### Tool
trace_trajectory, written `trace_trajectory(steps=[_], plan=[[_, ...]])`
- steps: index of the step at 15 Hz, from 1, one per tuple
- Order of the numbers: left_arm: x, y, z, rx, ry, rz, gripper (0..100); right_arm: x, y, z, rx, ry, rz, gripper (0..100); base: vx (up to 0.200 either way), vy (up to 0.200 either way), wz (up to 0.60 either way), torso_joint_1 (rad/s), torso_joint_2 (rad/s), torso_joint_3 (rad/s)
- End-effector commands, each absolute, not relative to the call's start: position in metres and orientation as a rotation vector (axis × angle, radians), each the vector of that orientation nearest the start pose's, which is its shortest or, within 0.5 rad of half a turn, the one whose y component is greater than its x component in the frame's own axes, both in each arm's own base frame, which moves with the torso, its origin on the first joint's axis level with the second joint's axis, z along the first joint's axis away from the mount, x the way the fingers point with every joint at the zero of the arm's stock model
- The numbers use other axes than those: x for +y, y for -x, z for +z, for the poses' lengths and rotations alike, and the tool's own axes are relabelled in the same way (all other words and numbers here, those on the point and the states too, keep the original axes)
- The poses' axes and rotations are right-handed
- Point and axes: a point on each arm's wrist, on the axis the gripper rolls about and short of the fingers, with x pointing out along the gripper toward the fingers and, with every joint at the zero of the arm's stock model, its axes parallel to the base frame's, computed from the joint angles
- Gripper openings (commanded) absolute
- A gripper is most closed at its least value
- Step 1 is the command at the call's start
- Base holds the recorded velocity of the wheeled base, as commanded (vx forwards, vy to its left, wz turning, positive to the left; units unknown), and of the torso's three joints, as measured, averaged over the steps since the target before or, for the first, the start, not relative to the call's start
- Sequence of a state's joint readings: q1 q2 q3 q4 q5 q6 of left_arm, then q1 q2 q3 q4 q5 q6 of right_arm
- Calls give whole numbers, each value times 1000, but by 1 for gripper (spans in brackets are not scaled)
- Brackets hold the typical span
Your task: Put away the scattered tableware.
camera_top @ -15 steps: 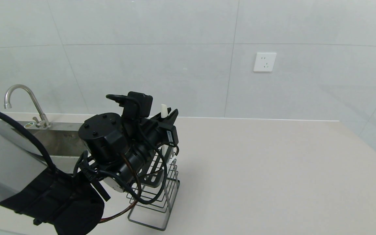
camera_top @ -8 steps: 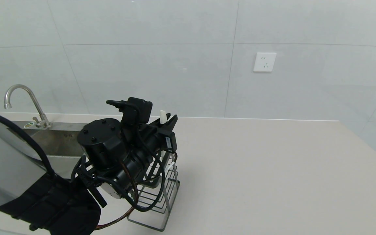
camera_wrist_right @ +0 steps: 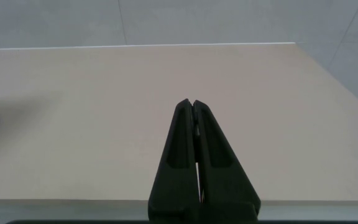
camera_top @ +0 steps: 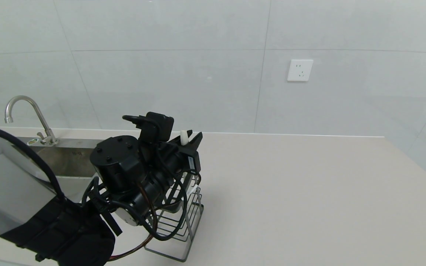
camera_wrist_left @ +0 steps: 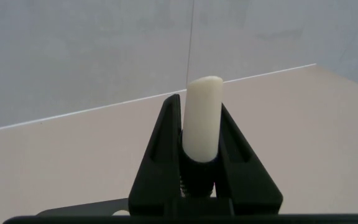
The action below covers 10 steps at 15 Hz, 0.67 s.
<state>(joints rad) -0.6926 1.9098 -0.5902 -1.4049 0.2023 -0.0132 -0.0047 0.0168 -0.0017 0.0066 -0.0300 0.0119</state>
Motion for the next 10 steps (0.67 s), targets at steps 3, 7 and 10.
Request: trace_trajectory(steps=[3, 7, 10], plan=[[-196, -247, 137, -57, 41, -485, 100, -1, 22, 76, 23, -12, -34, 0, 0, 0, 0, 0, 0, 0], [-191, -244, 146, -90, 33, -519, 100, -1, 22, 76, 23, -12, -34, 0, 0, 0, 0, 0, 0, 0], [-184, -242, 158, -135, 15, -540, 100, -1, 22, 76, 23, -12, -35, 0, 0, 0, 0, 0, 0, 0]])
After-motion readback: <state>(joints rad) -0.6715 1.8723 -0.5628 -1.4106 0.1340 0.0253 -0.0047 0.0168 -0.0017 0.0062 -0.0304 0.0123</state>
